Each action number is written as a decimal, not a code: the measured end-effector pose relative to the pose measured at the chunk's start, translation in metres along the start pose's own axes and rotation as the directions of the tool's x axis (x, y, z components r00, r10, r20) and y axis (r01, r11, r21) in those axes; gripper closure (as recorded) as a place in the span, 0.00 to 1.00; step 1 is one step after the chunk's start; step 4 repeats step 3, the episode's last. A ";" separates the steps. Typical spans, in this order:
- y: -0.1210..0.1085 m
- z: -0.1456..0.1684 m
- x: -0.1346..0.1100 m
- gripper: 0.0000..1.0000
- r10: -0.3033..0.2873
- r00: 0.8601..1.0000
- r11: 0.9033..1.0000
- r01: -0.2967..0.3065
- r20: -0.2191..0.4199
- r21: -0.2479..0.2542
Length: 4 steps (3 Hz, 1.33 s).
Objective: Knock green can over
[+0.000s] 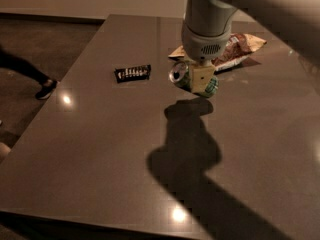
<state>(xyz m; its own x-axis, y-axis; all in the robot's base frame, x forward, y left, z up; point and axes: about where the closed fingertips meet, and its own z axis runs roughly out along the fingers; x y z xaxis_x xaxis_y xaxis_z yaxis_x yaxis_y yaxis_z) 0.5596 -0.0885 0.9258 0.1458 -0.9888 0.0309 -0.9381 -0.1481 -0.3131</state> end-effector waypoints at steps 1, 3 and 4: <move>-0.001 0.000 0.002 0.19 0.002 1.000 1.000 -0.002 -0.004 0.005; -0.001 0.001 0.001 0.00 0.001 1.000 1.000 -0.001 -0.004 0.008; -0.001 0.001 0.001 0.00 0.001 1.000 1.000 -0.001 -0.004 0.008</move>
Offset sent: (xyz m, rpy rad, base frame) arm 0.0010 -0.0016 0.0000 -0.0035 -0.0050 -0.0027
